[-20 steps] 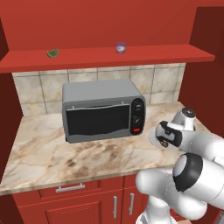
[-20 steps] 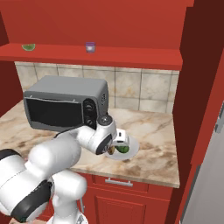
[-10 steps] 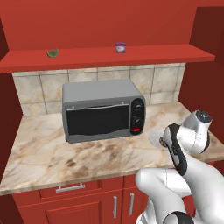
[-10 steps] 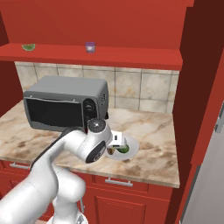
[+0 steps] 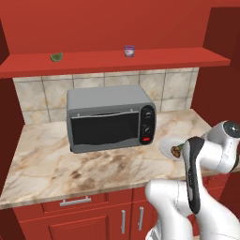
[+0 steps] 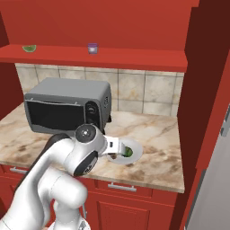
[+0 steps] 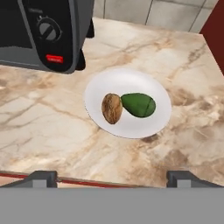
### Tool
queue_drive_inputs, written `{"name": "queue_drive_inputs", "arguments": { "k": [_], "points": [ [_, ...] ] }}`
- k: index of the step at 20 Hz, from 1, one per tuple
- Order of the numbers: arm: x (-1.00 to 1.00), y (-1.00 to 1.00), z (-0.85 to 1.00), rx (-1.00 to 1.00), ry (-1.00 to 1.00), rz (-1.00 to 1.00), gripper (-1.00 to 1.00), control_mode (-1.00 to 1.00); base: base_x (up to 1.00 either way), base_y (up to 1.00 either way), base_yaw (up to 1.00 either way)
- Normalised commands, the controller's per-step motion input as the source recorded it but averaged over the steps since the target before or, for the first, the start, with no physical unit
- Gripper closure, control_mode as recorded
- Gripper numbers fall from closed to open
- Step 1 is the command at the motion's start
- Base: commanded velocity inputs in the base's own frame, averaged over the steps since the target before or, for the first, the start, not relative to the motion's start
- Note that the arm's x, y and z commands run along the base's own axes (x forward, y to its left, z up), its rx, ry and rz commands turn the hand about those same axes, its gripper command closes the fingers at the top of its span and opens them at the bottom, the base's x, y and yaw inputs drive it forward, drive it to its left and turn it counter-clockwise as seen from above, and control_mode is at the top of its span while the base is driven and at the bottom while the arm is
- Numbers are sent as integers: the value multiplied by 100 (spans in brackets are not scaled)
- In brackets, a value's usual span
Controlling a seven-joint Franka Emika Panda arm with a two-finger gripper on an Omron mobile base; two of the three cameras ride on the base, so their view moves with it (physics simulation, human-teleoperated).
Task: Pick the avocado and bread from the counter and place them on the plate. Then pick the jam from the cabinet and place it next to the plate. Lastly close the cabinet door.
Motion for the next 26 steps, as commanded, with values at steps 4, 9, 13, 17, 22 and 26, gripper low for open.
{"name": "queue_drive_inputs", "arguments": {
  "k": [4, 9, 13, 17, 22, 26],
  "points": [
    [-40, 7, 62, 0, -2, 0, -100, -100, 0, 0, 0],
    [-36, 12, 68, 0, 0, 0, -100, -100, 0, 0, 0],
    [-31, 14, 60, 0, -1, 0, -100, -100, 0, 0, 0],
    [-23, 12, 43, 0, -3, 0, -100, -100, 0, 0, 0],
    [0, 13, 24, -1, 11, 0, -100, -100, 0, 0, 0],
    [-2, 19, 18, -1, 2, -1, -100, -100, 0, 0, 0]
  ]
}}
